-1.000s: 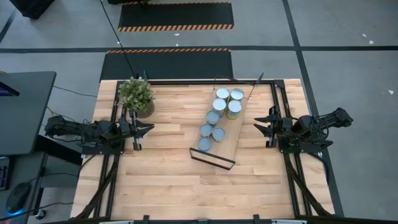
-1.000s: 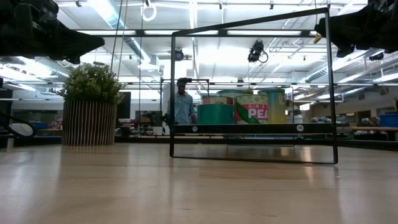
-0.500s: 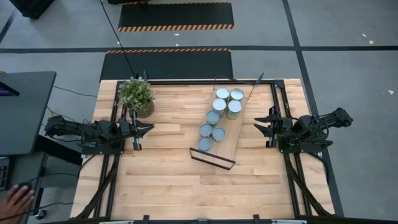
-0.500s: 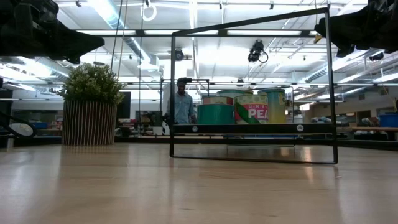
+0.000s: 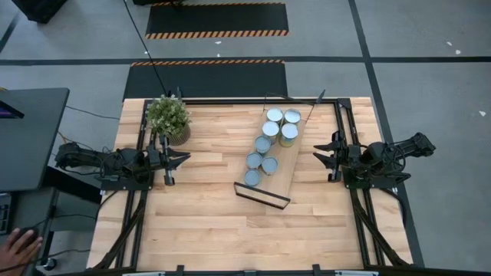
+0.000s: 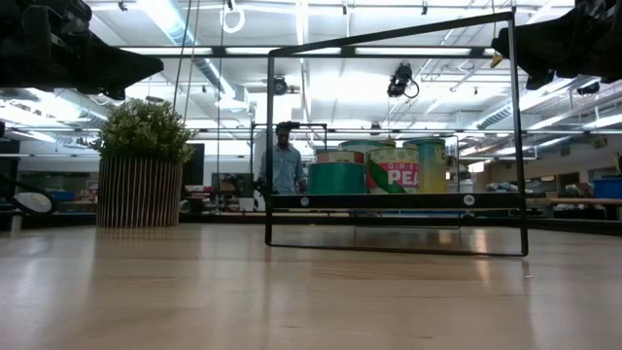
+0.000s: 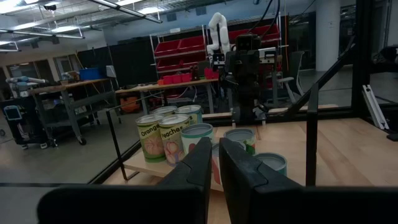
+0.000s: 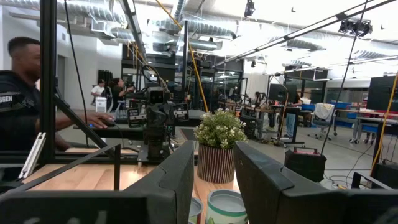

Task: Pick and place cans onto a shelf
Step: Return to Home Position

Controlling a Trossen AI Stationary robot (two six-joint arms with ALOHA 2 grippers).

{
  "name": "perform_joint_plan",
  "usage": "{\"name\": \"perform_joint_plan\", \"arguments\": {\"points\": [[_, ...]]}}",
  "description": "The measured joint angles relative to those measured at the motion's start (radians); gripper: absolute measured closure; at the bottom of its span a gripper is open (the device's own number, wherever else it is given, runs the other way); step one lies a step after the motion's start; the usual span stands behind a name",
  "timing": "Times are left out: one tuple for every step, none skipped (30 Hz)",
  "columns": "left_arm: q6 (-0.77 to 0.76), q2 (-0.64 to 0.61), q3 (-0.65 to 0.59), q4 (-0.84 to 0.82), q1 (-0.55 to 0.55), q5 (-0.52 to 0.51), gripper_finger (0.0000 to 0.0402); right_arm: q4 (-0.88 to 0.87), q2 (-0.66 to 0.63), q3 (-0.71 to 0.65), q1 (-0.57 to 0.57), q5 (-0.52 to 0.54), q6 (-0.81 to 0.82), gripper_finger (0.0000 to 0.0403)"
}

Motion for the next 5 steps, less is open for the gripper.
{"name": "perform_joint_plan", "arguments": {"points": [[0.000, 0.000, 0.000, 0.000, 0.000, 0.000, 0.0363, 0.000, 0.000, 0.000, 0.000, 0.000, 0.000, 0.0281], [0.000, 0.000, 0.000, 0.000, 0.000, 0.000, 0.0363, 0.000, 0.000, 0.000, 0.000, 0.000, 0.000, 0.0281], [0.000, 0.000, 0.000, 0.000, 0.000, 0.000, 0.0363, 0.000, 0.000, 0.000, 0.000, 0.000, 0.000, 0.0281], [0.000, 0.000, 0.000, 0.000, 0.000, 0.000, 0.0363, 0.000, 0.000, 0.000, 0.000, 0.000, 0.000, 0.0281], [0.000, 0.000, 0.000, 0.000, 0.000, 0.000, 0.0363, 0.000, 0.000, 0.000, 0.000, 0.000, 0.000, 0.0281]]}}
